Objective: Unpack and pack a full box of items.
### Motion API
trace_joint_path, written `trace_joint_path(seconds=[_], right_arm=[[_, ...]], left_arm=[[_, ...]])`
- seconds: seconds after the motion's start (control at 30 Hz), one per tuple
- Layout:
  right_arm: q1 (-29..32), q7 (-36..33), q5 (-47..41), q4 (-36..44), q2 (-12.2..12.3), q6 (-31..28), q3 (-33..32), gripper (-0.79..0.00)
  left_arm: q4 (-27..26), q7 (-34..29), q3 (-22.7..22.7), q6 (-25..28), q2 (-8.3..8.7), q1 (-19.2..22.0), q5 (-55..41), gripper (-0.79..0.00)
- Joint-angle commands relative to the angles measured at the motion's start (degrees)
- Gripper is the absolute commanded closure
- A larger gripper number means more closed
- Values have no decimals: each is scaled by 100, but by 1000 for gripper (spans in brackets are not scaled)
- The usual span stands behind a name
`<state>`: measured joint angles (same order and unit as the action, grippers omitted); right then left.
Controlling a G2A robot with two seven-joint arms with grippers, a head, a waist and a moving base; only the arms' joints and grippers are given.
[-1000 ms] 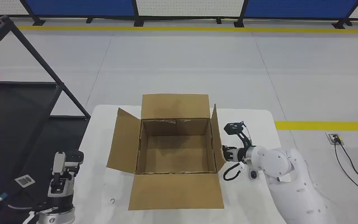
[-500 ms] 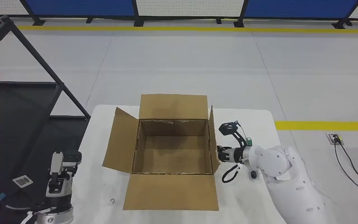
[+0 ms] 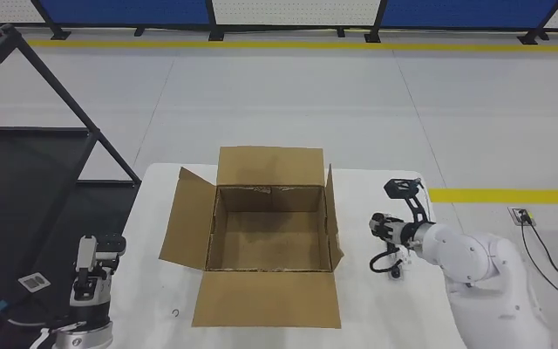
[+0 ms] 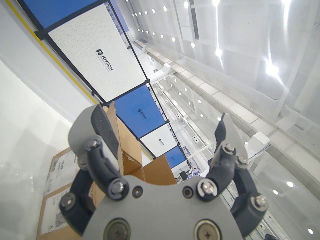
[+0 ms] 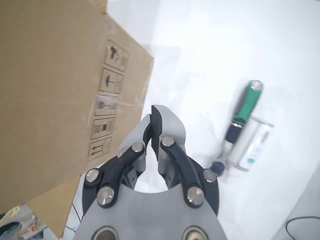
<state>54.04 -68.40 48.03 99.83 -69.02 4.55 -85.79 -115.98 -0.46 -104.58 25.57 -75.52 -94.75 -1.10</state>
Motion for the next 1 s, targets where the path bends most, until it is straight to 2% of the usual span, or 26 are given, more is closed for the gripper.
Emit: trace_joint_path(seconds=[0.0, 0.07, 0.1, 0.13, 0.17, 0.23, 0.3, 0.4, 0.47, 0.8, 0.97], right_arm=[[126, -97, 184, 136, 33, 177, -136, -345], [232, -229, 364, 201, 64, 287, -219, -397], [269, -281, 429, 214, 76, 351, -253, -539], [303, -325, 487, 216, 89, 382, -283, -631], [339, -365, 565, 204, 102, 415, -314, -680], [425, -451, 660, 161, 127, 451, -373, -751], [489, -530, 775, 121, 150, 423, -403, -785], [556, -602, 1043, 7, 187, 453, -464, -785], [542, -588, 947, -73, 185, 713, -538, -785], [559, -552, 936, -77, 184, 695, -525, -785], [376, -402, 1489, -529, 181, 530, -39, -785]], left_arm=[[8, -25, 19, -9, -1, 15, -3, -785], [2, -61, 41, -21, -1, 40, 7, -785], [0, -71, 50, -20, -1, 55, 13, -785], [0, -87, 63, -23, -1, 70, 16, -785], [6, -98, 75, -37, -1, 85, 17, -785], [6, -133, 114, -60, -1, 128, 16, -785], [4, -163, 147, -68, -1, 152, 30, -785], [-1, -200, 208, -93, -3, 185, 62, -785], [0, -214, 247, -104, -4, 206, 95, -785], [-72, -174, 478, -140, -22, 197, 252, -785], [-143, -158, 545, -128, -29, 149, 317, -785]])
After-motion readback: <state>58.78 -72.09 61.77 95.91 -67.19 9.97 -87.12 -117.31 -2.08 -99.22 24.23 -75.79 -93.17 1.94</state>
